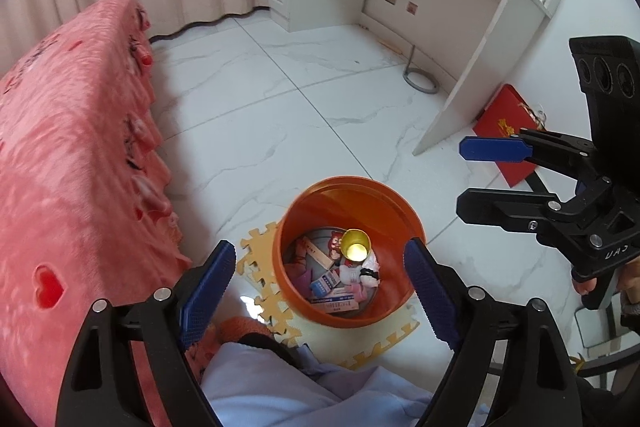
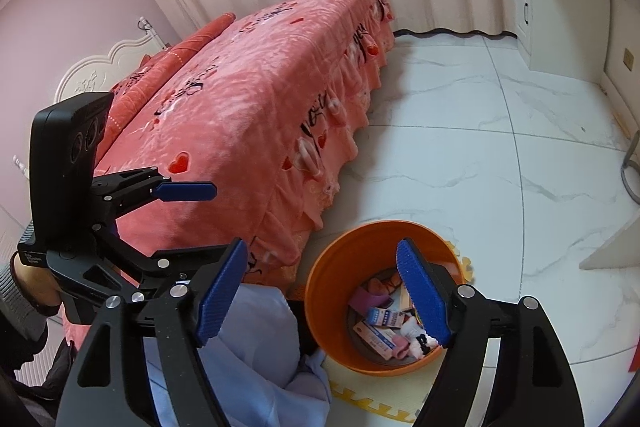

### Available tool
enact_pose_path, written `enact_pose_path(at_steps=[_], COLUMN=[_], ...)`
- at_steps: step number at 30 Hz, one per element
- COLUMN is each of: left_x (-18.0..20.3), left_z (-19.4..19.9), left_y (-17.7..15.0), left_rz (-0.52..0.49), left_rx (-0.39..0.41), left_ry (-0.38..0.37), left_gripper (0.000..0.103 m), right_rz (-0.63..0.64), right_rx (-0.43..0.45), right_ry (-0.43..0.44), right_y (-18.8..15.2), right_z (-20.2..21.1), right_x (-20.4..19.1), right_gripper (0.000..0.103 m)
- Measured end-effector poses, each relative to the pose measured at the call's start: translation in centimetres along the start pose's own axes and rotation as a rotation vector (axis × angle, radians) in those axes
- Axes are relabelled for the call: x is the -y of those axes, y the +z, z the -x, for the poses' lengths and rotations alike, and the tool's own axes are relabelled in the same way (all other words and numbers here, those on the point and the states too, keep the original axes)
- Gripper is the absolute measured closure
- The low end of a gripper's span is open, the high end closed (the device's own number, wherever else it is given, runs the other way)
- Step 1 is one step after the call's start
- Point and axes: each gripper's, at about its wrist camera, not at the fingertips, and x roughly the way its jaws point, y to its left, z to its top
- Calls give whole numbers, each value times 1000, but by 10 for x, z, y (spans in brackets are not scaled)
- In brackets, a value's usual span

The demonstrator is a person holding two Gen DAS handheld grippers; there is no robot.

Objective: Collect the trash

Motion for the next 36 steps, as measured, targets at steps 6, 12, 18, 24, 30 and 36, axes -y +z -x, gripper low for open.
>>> enact_pose_path(at_steps=[6, 12, 18, 24, 30, 36], left_x=[-9, -23, -36, -46, -56, -58], left_z=[38, 84, 132, 181, 220, 254], left_y=[-18, -52, -94, -141, -192, -243], left_rz=[49, 155, 259, 362, 491, 622], left_rx=[64, 145, 200, 271, 313, 357], left_ry=[71, 152, 247, 373, 441, 521], left_gripper=[10, 6, 6, 6, 6, 6], right_rz=[27, 72, 127, 199, 259, 310], right_rx=[45, 70, 81, 113, 141, 168], right_ry=[0, 28, 67, 115, 177, 257], right_y=[0, -1, -1, -8, -22, -39], right_z=[15, 22, 22, 22, 20, 20], right_x=[-34, -78, -131, -194, -256, -314], right_gripper=[12, 5, 5, 5, 5, 5])
